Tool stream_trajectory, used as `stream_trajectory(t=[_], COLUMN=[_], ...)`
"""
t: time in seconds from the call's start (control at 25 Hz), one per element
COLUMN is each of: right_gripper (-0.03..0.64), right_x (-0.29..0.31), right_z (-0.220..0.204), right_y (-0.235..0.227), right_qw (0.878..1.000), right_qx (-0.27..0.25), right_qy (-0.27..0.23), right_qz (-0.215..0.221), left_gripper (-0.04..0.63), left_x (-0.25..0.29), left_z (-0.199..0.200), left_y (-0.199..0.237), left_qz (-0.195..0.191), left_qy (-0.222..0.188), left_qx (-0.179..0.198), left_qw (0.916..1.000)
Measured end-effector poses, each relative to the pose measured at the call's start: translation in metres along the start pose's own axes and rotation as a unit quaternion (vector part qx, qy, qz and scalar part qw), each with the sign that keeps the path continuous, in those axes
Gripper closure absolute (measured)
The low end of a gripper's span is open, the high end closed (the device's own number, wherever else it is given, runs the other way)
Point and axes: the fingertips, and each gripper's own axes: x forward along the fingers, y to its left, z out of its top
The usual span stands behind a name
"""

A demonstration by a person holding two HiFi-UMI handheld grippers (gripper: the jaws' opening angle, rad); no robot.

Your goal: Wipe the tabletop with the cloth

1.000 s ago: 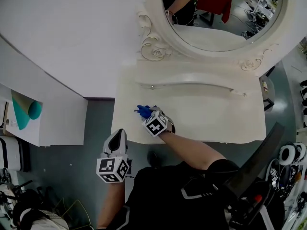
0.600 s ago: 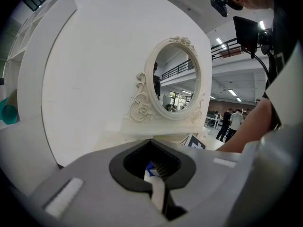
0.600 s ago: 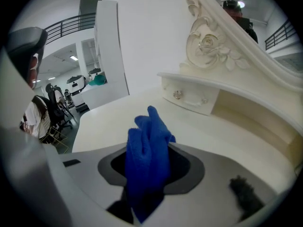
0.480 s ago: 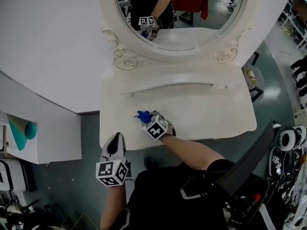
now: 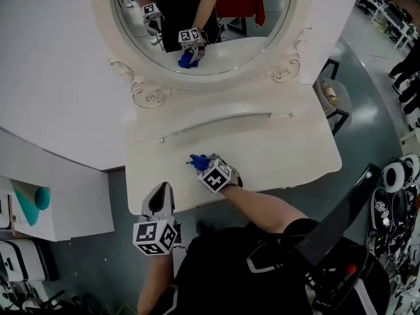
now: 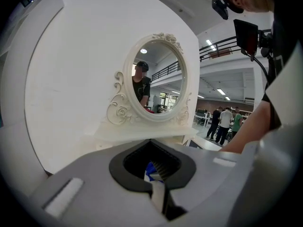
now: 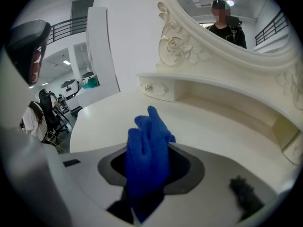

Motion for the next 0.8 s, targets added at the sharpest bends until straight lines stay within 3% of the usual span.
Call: stream_trajectory(t=[0.8], right_gripper=[0.459], right_x=[-0.080], right_z=[-0.078], right_y=[-0.114], right_qw=[0.996], right_qx=[0.060], right_qy=[-0.007], right_qz=[-0.068], left_gripper=[0.588], left_x=[0.070], left_z=[0.013], left_y=[-0.108], left_qz=[-0.072], left_qy=[0.008], left_qx=[0.021], left_qw=[0.9972])
